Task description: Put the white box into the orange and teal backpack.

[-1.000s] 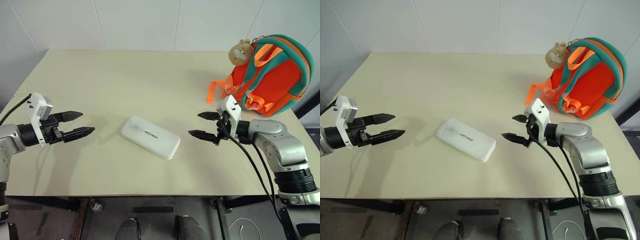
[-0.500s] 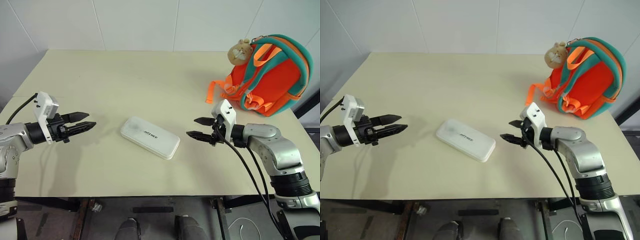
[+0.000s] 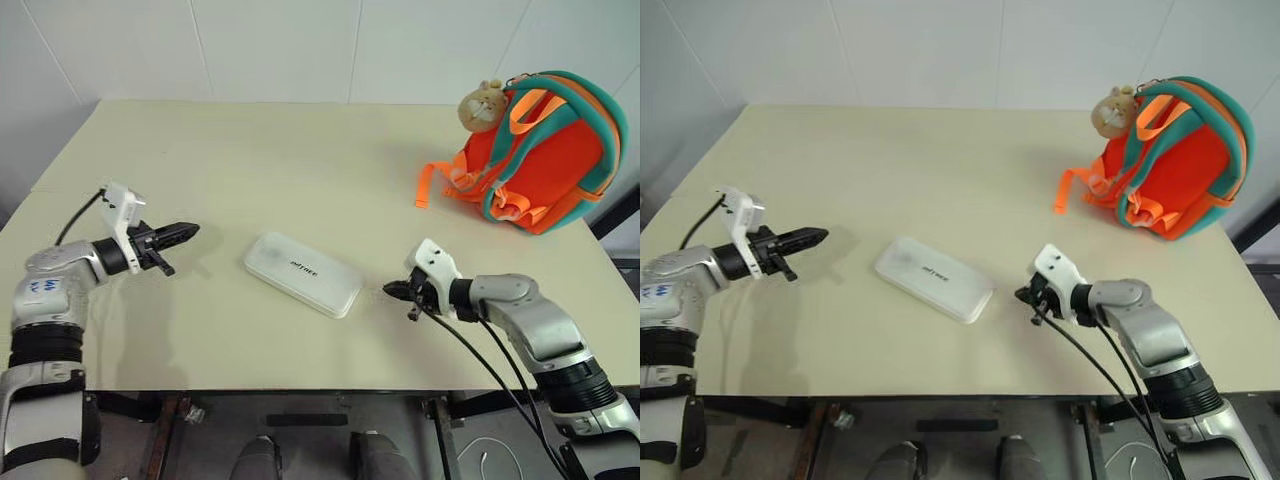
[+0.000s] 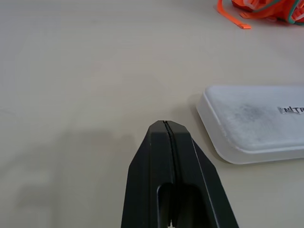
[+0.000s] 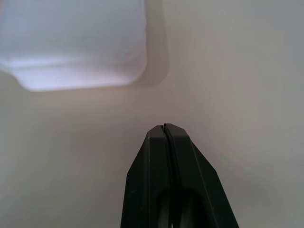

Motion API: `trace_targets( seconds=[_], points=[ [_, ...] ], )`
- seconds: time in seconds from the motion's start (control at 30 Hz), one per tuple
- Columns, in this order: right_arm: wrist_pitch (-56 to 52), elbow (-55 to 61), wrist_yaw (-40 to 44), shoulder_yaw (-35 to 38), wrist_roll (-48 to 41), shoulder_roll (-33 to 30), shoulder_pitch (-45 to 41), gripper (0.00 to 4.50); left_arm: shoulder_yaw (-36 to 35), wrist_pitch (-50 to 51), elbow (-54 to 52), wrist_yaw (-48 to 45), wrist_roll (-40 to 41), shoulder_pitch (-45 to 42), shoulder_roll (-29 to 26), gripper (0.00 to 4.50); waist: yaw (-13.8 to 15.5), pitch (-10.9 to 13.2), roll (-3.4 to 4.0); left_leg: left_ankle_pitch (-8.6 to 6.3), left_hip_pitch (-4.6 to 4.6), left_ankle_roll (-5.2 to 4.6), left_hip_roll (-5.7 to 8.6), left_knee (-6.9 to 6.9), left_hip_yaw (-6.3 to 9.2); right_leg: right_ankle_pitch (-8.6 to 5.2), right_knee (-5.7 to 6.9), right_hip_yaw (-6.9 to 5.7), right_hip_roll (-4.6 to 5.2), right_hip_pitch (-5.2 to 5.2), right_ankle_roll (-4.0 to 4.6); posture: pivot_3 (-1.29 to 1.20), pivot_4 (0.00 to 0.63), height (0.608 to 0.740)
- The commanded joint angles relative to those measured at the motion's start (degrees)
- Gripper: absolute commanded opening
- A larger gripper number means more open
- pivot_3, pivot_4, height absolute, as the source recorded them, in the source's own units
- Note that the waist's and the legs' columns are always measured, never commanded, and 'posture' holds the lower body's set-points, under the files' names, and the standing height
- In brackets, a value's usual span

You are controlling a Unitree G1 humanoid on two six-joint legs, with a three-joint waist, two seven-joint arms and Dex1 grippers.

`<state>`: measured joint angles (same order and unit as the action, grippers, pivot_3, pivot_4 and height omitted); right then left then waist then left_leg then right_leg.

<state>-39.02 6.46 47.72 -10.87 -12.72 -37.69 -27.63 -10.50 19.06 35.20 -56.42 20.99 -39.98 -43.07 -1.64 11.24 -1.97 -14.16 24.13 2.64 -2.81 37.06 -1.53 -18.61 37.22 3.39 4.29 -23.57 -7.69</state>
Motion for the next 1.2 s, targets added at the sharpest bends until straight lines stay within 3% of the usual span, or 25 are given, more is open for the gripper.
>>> trace_targets(
  seconds=[0.03, 0.43, 0.7, 1.0, 1.2],
  points=[
    [-1.8, 4.3, -1.3, -0.1, 0.3, 0.2, 1.5, 0.03, 1.1, -2.5, 5.8, -1.3, -1.7, -4.4, 1.7, 0.00, 0.1, 0.0, -0.02, 0.00, -0.01, 0.00, 0.00, 0.02, 0.00, 0.01, 0.03, 0.00, 0.00, 0.01, -0.01, 0.00, 0.150, 0.740],
    [-9.3, 13.0, -4.7, -0.8, -1.7, 4.2, 2.8, 0.03, 4.3, -3.8, 26.4, -3.0, -7.1, -16.7, 9.8, 0.00, 0.1, 0.0, -0.03, 0.01, -0.01, 0.02, 0.00, 0.09, 0.06, 0.01, 0.17, -0.01, -0.06, 0.01, -0.02, 0.00, 0.150, 0.740],
    [-11.4, 14.5, -4.5, -2.3, -2.9, 6.3, 0.4, 0.03, 5.2, -2.2, 31.1, -6.4, -9.3, -19.8, 12.3, 0.00, 0.1, 0.0, -0.03, 0.01, 0.00, 0.02, 0.00, 0.06, 0.06, 0.01, 0.15, -0.01, -0.06, 0.00, -0.02, 0.00, 0.150, 0.740],
    [-11.0, 13.5, -2.5, -1.8, -4.4, 6.3, -1.9, 0.03, 8.5, 3.8, 23.5, -13.9, -10.4, -17.6, 11.7, 0.00, 0.1, 0.0, -0.05, 0.01, 0.01, 0.02, 0.00, 0.03, 0.09, 0.00, 0.12, -0.02, -0.07, 0.01, -0.01, 0.00, 0.150, 0.740],
    [-10.3, 12.5, 1.5, -1.5, -5.3, 4.1, -3.2, 0.03, 12.9, 13.5, 4.7, -17.7, -9.2, -9.3, 8.8, 0.00, 0.0, 0.0, -0.04, 0.01, 0.01, 0.02, -0.01, -0.03, 0.10, -0.01, 0.12, 0.00, -0.08, 0.00, 0.00, 0.00, 0.150, 0.740]
  ],
)
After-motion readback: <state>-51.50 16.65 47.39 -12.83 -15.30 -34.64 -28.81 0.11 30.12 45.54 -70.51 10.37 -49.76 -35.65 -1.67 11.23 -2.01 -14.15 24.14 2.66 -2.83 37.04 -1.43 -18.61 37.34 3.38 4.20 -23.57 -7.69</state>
